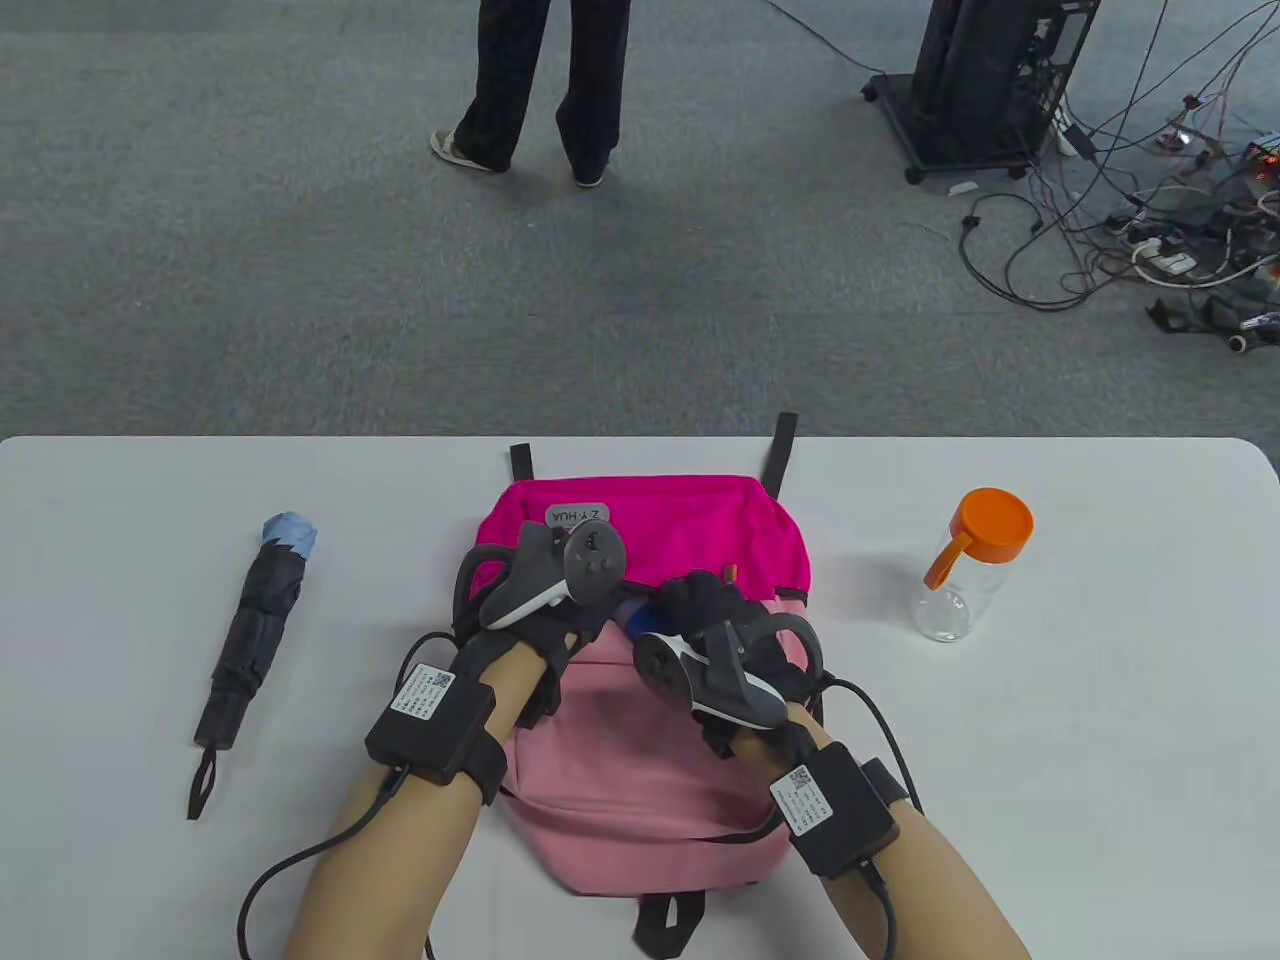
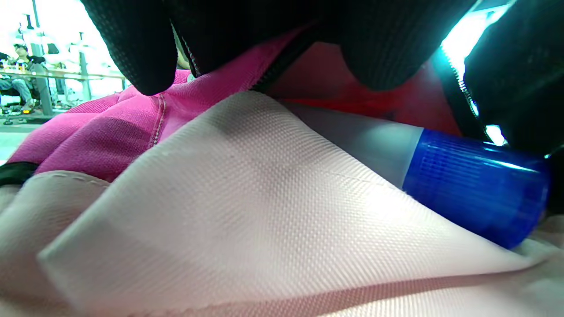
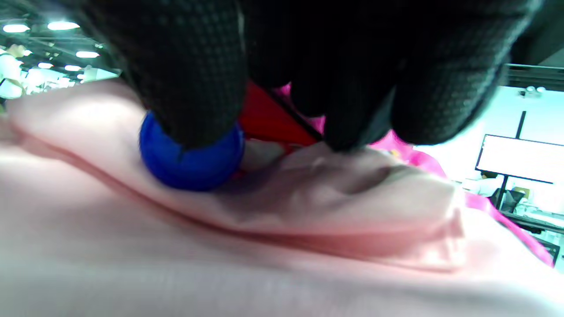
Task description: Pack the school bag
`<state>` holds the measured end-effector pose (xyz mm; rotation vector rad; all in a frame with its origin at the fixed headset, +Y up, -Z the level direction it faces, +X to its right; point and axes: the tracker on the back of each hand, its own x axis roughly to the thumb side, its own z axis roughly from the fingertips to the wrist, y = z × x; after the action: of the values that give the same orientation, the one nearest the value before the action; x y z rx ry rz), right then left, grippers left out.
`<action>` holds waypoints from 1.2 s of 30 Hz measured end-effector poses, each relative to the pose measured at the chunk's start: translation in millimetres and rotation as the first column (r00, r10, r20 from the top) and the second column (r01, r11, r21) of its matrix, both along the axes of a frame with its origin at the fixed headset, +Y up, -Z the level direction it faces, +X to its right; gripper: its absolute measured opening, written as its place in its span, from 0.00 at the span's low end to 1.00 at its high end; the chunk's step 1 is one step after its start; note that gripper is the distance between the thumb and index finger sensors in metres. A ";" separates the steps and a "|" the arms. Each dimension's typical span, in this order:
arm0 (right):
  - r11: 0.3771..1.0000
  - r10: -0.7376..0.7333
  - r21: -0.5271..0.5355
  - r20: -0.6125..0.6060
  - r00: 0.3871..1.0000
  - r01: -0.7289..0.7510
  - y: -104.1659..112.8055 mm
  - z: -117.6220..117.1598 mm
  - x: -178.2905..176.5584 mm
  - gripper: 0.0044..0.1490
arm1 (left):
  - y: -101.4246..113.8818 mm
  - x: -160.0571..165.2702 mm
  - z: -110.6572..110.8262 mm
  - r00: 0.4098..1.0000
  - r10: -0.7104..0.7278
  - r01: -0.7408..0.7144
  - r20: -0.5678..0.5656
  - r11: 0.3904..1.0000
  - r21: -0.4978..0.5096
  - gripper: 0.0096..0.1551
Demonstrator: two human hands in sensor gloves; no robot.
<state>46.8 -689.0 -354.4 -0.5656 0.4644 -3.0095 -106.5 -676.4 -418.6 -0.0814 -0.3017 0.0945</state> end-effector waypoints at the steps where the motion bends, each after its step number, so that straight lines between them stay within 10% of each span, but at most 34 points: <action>1: 0.993 -0.089 -0.077 -0.039 0.995 0.086 3.2 -1.8 5.8 0.50 | 0.1 0.0 0.2 1.000 0.001 -0.001 0.000 1.000 -0.004 0.32; 11: 0.961 0.018 -0.275 0.091 0.996 0.007 -17.5 -28.2 7.8 0.72 | -1.5 -0.8 1.7 1.000 -0.024 0.024 0.013 1.000 -0.009 0.32; 25: 0.971 -0.052 -0.201 0.339 0.939 0.126 -24.9 -62.8 23.3 0.45 | -12.1 5.7 9.3 0.992 -0.115 0.114 0.055 0.993 0.025 0.30; 36: 0.816 -0.257 -0.511 0.098 0.961 0.270 -21.6 -71.3 74.4 0.47 | -22.3 -1.1 8.6 0.996 -0.083 0.084 0.045 0.996 -0.016 0.30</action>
<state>121.2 -710.6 -425.7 -0.5178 -0.3320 -3.4098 -107.5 -698.6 -410.0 -0.1135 -0.3410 0.0126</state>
